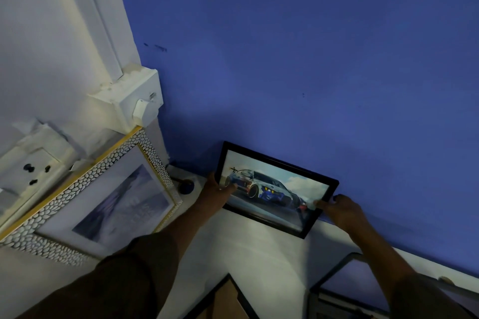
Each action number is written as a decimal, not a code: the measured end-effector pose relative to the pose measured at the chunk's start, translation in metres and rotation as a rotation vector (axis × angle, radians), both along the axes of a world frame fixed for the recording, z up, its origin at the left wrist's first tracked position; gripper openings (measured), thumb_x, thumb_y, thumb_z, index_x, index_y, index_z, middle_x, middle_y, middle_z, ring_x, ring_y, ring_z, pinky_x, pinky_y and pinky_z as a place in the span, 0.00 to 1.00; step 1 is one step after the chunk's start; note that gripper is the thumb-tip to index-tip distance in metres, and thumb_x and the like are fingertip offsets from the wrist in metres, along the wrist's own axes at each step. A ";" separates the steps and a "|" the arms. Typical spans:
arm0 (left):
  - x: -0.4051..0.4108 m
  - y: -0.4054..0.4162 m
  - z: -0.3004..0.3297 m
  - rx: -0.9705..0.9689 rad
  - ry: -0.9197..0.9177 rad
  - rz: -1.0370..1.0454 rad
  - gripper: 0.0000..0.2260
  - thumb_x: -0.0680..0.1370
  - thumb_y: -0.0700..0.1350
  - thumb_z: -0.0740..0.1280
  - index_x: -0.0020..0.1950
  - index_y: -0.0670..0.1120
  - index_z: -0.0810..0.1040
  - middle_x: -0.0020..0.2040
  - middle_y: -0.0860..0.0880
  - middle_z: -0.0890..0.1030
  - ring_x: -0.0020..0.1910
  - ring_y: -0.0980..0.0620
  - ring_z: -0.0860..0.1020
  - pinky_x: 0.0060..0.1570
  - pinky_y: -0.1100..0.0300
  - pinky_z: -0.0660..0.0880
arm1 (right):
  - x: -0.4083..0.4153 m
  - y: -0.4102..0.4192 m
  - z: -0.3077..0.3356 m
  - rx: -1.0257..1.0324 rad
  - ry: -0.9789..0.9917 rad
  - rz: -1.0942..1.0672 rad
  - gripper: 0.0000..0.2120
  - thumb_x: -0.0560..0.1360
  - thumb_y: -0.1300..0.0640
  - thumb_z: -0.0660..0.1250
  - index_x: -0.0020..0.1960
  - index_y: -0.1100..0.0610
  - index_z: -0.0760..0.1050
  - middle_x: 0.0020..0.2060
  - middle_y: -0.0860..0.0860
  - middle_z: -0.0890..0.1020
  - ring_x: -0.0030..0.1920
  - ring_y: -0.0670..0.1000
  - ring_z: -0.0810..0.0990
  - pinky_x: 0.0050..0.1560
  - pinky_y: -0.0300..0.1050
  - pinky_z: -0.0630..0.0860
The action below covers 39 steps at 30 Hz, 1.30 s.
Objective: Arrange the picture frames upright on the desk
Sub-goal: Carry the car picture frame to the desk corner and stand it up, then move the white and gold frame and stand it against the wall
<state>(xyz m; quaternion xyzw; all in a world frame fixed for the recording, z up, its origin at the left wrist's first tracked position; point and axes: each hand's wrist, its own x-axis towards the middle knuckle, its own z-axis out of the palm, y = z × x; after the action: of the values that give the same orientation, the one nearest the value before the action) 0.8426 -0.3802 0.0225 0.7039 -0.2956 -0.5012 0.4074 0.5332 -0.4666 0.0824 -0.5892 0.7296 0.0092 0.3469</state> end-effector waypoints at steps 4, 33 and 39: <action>-0.003 0.015 0.005 0.028 -0.009 0.020 0.38 0.79 0.47 0.70 0.81 0.47 0.51 0.77 0.45 0.66 0.72 0.46 0.69 0.60 0.60 0.65 | 0.000 0.008 0.007 -0.099 -0.009 -0.043 0.34 0.77 0.41 0.69 0.73 0.62 0.68 0.69 0.62 0.76 0.66 0.62 0.75 0.56 0.48 0.71; 0.049 0.289 0.042 0.092 -0.120 0.812 0.28 0.78 0.50 0.71 0.73 0.45 0.63 0.68 0.43 0.75 0.56 0.48 0.74 0.54 0.57 0.70 | 0.241 0.143 0.033 -0.176 -0.417 0.824 0.31 0.77 0.50 0.71 0.75 0.59 0.65 0.71 0.56 0.74 0.69 0.57 0.74 0.60 0.44 0.69; 0.085 0.286 0.031 0.094 -0.231 0.728 0.29 0.77 0.50 0.72 0.74 0.46 0.66 0.71 0.42 0.73 0.68 0.44 0.73 0.63 0.55 0.72 | 0.301 0.120 0.023 -0.115 -0.432 0.764 0.32 0.79 0.49 0.69 0.77 0.58 0.61 0.74 0.57 0.70 0.71 0.58 0.71 0.64 0.46 0.68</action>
<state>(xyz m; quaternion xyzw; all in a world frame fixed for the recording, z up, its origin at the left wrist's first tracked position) 0.9272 -0.0944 0.0534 0.8325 -0.0469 -0.2542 0.4901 0.8339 -0.3464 0.1059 -0.8234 0.3695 -0.0271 0.4298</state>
